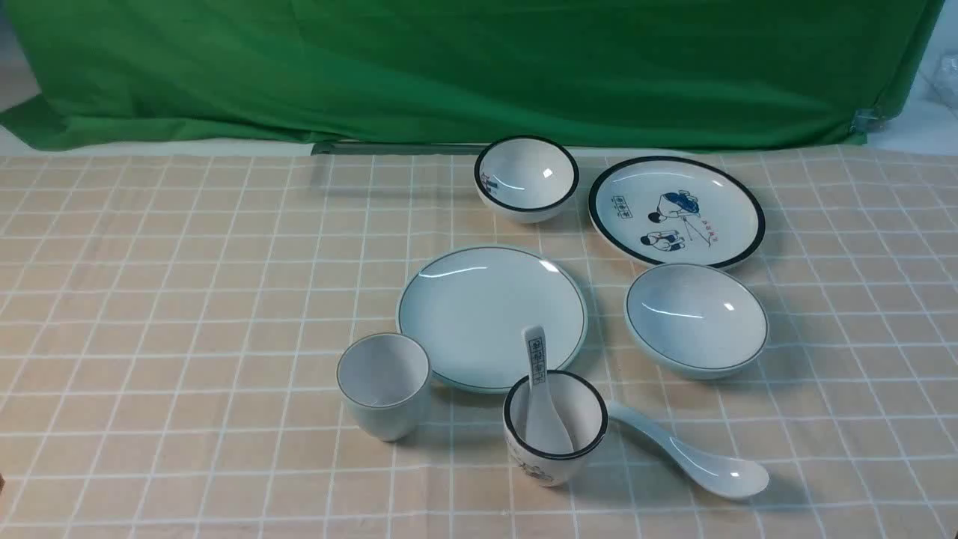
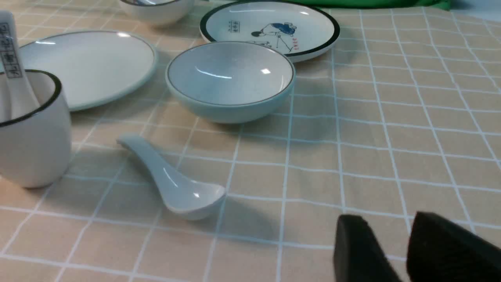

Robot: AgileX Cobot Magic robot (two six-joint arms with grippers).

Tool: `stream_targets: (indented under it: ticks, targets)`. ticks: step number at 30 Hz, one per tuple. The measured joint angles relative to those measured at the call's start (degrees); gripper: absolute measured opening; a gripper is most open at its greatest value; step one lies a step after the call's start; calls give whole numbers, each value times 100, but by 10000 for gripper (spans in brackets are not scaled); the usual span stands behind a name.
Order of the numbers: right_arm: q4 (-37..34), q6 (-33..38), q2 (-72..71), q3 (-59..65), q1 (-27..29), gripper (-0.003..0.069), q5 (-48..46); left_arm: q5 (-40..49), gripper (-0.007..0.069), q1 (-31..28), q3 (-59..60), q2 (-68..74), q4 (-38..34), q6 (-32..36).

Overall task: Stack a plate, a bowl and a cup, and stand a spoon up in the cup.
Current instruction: Use the right arm to grab a blue rice bowl

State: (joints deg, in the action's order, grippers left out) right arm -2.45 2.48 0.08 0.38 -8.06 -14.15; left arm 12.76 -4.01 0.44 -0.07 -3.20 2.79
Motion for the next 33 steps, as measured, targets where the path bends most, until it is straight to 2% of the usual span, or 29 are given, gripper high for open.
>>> stream_targets:
  ticks: [20, 22, 23, 26, 28, 33]
  targets:
    - [0, 1, 0, 0, 0, 244, 0, -6, 7, 0, 0, 0, -5, -10]
    - [0, 1, 0, 0, 0, 244, 0, -159, 7, 0, 0, 0, -452, -355]
    - [0, 1, 0, 0, 0, 244, 0, -178, 7, 0, 0, 0, -452, -355]
    - [0, 1, 0, 0, 0, 244, 0, -607, 7, 0, 0, 0, -1731, -1117]
    - [0, 7, 0, 0, 0, 244, 0, -996, 7, 0, 0, 0, -2452, -1396]
    - [0, 2, 0, 0, 0, 244, 0, -1554, 7, 6, -20, 0, -2914, -1690]
